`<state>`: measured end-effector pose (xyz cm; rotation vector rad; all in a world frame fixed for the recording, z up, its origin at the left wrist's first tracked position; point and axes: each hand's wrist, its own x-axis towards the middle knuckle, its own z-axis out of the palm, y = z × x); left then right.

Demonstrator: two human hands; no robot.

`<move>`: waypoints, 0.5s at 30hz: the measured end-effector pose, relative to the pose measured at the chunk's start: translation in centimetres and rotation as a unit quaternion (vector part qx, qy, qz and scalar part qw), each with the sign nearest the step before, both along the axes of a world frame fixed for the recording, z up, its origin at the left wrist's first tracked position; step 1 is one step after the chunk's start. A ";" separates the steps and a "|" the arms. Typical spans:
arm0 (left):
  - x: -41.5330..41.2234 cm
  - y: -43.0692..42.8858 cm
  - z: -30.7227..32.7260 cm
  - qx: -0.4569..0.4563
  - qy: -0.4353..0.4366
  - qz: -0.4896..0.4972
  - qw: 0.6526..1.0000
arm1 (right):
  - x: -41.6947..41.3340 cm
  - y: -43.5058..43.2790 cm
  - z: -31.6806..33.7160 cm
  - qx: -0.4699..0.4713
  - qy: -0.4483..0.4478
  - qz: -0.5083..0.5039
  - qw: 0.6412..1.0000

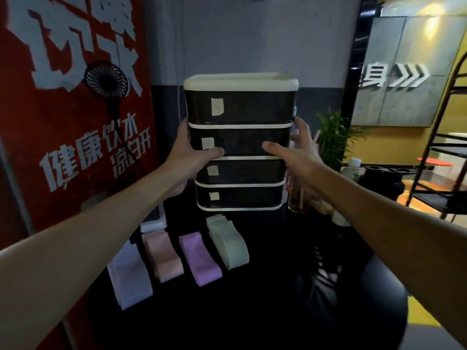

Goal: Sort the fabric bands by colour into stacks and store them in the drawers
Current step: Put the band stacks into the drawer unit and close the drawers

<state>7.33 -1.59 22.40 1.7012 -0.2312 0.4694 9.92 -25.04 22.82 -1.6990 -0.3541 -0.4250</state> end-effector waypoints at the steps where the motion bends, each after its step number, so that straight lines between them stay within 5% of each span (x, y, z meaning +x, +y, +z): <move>1: -0.4 -1.0 0.0 0.002 0.001 -0.013 1.000 | -0.6 -1.1 -0.1 0.003 0.001 -0.004 1.000; 15: -2.3 -10.7 -4.4 0.006 0.041 -0.103 0.994 | -4.9 -10.6 -4.8 0.055 0.053 -0.046 0.996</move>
